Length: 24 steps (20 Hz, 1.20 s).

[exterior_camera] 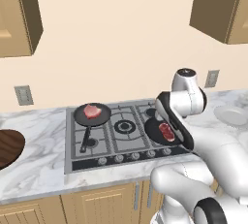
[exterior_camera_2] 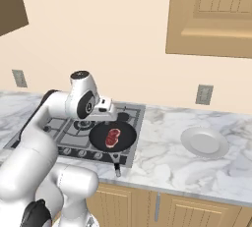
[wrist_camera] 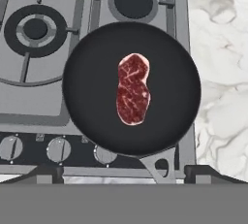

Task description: Place one of the steaks on the plate and the other in the bowl. Then place the bowl in the fridge.

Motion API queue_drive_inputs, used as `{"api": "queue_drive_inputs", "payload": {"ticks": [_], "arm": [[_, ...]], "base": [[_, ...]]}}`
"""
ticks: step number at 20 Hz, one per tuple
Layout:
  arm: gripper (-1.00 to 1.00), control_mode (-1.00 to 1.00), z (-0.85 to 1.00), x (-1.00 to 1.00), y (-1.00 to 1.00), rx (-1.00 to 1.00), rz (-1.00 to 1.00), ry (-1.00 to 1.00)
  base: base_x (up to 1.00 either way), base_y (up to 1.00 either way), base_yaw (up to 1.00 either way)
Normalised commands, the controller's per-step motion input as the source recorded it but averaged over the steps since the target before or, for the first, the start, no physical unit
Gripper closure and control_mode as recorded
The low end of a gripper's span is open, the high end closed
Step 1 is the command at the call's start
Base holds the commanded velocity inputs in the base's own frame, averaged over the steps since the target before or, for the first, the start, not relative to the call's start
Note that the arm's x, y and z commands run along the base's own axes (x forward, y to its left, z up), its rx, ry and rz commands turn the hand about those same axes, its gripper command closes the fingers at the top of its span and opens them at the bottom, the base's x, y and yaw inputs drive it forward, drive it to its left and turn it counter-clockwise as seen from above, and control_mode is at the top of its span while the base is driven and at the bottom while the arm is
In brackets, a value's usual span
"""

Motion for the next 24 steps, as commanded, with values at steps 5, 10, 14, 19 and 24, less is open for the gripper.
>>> {"api": "queue_drive_inputs", "payload": {"ticks": [5, 10, 14, 19, 24], "arm": [[-1.0, -1.0, -0.75, 0.07, -0.21, 0.0, -0.04, 0.17], [-1.0, -1.0, -0.49, 0.34, -0.33, 0.01, -0.08, 0.06], [-1.0, -1.0, -0.15, 0.39, -0.09, 0.02, -0.04, 0.04], [-1.0, -1.0, -0.09, 0.22, 0.04, 0.02, 0.0, 0.01], [-1.0, -1.0, -0.16, 0.14, 0.08, 0.0, 0.0, 0.0]], "base": [[0.0, 0.0, 0.0], [0.0, 0.0, 0.0], [0.0, 0.0, 0.0], [0.0, 0.0, 0.0], [0.0, 0.0, 0.0]]}}
